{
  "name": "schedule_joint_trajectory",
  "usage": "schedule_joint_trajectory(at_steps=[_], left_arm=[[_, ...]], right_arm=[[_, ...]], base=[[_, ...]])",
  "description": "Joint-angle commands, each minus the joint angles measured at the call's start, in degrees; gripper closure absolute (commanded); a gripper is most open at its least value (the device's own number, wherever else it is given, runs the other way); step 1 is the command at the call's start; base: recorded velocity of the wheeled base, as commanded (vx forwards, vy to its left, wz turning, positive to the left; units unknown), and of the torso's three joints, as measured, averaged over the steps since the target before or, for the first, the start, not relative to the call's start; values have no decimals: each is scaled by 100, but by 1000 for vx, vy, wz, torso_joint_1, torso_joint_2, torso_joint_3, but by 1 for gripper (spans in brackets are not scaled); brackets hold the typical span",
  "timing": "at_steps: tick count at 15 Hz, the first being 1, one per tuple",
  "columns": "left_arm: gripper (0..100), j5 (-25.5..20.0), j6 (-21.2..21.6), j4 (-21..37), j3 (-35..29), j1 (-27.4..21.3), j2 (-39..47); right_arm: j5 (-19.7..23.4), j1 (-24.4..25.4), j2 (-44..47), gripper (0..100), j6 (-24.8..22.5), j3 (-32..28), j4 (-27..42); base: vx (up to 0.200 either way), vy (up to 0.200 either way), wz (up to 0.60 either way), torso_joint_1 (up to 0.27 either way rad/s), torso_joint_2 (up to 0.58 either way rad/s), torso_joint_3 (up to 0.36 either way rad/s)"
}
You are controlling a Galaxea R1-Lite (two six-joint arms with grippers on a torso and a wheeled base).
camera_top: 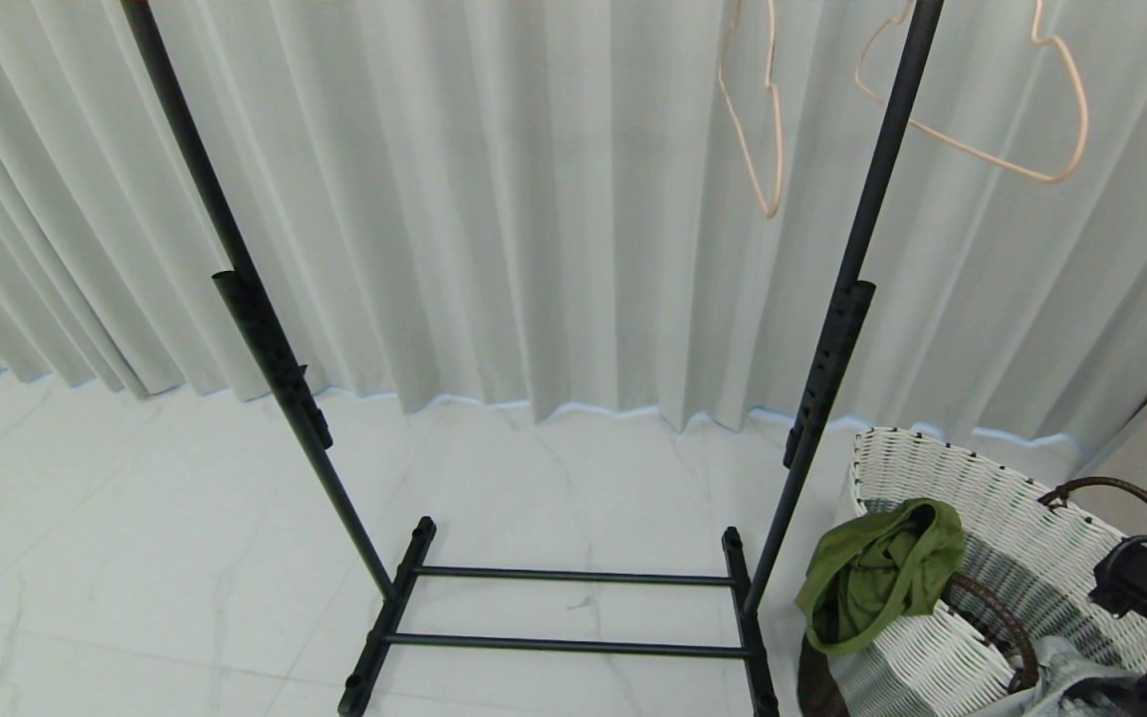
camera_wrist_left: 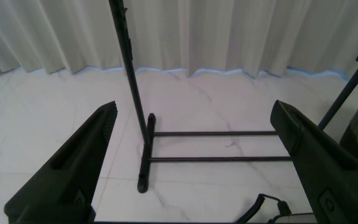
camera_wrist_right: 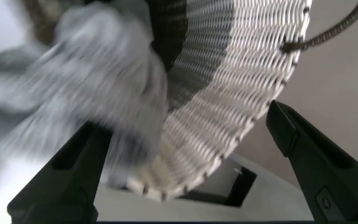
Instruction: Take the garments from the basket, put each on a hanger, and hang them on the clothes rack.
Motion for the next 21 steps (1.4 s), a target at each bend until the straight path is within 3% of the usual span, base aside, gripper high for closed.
schedule_joint_trajectory(at_steps=[1, 6, 7, 13, 15, 19, 21], left_arm=[[0, 1, -1, -1, 0, 0, 9], [0, 1, -1, -1, 0, 0, 9], [0, 1, -1, -1, -9, 0, 9], [0, 1, -1, -1, -9, -8, 0], [0, 1, -1, -1, -9, -8, 0], [0, 1, -1, -1, -9, -8, 0], [0, 1, -1, -1, -9, 0, 0]], right_arm=[[126, -181, 797, 0, 0, -19, -465], [276, -304, 955, 0, 18, -28, -597], [329, -313, 938, 100, 26, -10, -597], [399, -287, -3, 100, 9, -45, -315], [408, -225, -820, 100, 26, -388, 643], [443, 372, -2446, 100, 650, -2049, 3736], [443, 610, -3009, 100, 703, -2612, 4730]], base=[[0, 0, 0, 0, 0, 0], [0, 0, 0, 0, 0, 0], [0, 0, 0, 0, 0, 0], [0, 0, 0, 0, 0, 0], [0, 0, 0, 0, 0, 0], [0, 0, 0, 0, 0, 0], [0, 0, 0, 0, 0, 0]])
